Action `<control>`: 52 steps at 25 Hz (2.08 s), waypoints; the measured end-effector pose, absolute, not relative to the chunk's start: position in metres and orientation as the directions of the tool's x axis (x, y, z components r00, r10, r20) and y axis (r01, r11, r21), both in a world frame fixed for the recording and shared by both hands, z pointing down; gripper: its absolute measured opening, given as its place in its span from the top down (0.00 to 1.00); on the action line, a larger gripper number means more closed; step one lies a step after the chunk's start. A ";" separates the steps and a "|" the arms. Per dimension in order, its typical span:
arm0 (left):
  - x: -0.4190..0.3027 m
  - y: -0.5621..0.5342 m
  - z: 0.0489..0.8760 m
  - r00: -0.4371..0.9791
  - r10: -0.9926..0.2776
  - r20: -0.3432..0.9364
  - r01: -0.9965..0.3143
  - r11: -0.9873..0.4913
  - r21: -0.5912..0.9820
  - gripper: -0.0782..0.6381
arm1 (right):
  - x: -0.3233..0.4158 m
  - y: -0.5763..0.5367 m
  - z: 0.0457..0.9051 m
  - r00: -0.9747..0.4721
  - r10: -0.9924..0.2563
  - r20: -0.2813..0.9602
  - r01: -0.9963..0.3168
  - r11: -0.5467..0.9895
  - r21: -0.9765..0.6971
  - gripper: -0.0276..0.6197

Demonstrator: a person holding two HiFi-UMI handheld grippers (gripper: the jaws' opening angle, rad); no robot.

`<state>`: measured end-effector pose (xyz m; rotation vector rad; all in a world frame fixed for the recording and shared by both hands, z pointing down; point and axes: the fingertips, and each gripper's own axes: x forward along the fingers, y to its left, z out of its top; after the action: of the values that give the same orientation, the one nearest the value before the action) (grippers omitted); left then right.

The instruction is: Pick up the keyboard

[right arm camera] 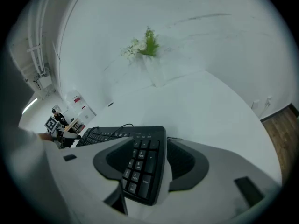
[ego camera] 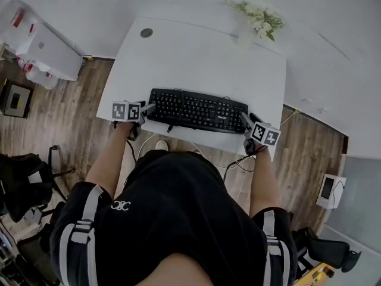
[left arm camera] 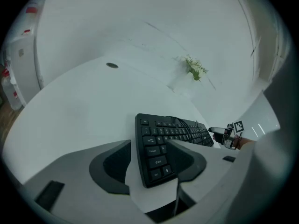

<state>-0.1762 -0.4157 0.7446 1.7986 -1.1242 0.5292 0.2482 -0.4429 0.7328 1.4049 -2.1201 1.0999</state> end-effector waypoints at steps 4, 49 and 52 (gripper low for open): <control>-0.179 -0.420 0.758 0.511 -0.440 0.739 -0.852 -0.143 0.504 0.54 | 0.250 -0.441 0.752 -0.461 -0.541 0.704 -0.883 0.197 -0.427 0.59; -0.149 -0.497 0.578 0.613 -0.699 0.369 -0.788 -0.508 0.348 0.64 | 0.258 -0.476 0.564 -0.396 -0.826 0.402 -0.914 0.312 -0.261 0.73; -0.151 -0.509 0.522 0.606 -0.748 0.269 -0.794 -0.550 0.261 0.64 | 0.258 -0.484 0.516 -0.395 -0.868 0.300 -0.913 0.335 -0.233 0.73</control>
<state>-0.1508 -0.5094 0.5217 2.4808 -1.2407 0.1790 0.2577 -0.4838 0.5163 1.6539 -2.4651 0.5556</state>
